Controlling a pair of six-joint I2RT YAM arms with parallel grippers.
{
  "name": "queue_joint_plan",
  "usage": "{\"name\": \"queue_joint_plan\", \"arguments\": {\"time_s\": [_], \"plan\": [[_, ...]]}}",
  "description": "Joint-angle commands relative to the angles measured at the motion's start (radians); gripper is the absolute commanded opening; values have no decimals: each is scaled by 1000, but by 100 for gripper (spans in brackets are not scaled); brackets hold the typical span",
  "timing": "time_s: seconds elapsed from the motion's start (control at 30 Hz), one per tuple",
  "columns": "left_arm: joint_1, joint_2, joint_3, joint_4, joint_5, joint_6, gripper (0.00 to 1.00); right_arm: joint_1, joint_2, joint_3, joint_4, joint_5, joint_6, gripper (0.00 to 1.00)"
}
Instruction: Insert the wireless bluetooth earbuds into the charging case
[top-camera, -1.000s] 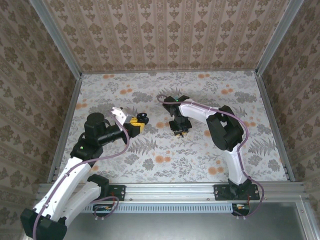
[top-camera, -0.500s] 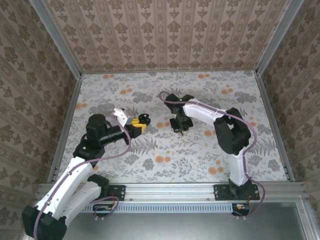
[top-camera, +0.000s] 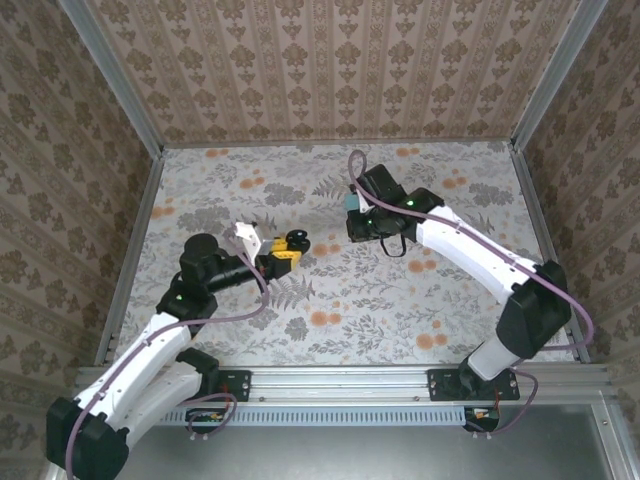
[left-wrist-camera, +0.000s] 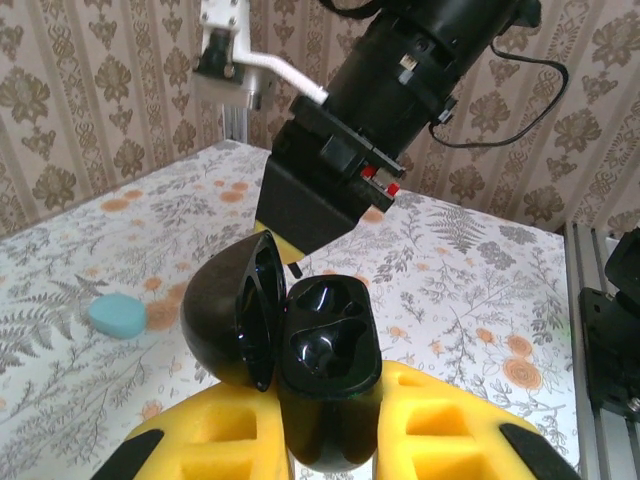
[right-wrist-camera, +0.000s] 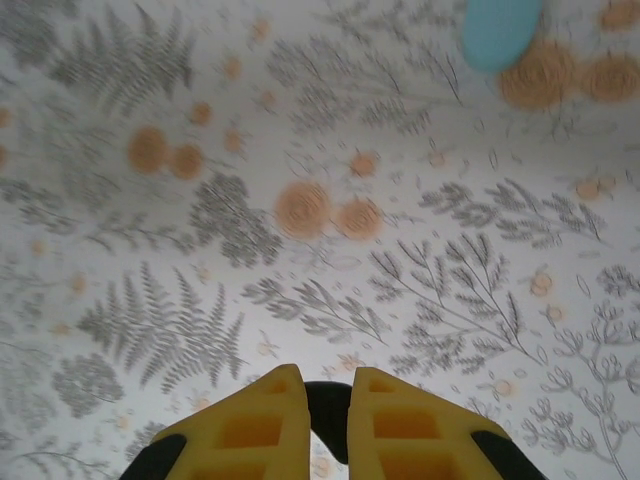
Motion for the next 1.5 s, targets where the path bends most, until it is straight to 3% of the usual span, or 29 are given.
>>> {"name": "queue_joint_plan", "arguments": {"time_s": [0.0,0.27,0.7,1.03,1.47], "plan": [[-13,18,4,105,16,-5,0,8,-80,-52,103,-53,34,9],[-38,85,41,128,16,-8,0,6,-154,-101,247,-197,71,10],[-87,177,93,172,10,-12,0,30,-376,-230,513,-217,72,10],[-103,208,121,181,2,-24,0,111,-355,-243,591,-225,2,9],[-108,208,117,191,-16,-38,0,145,-305,-229,589,-265,-47,8]]}}
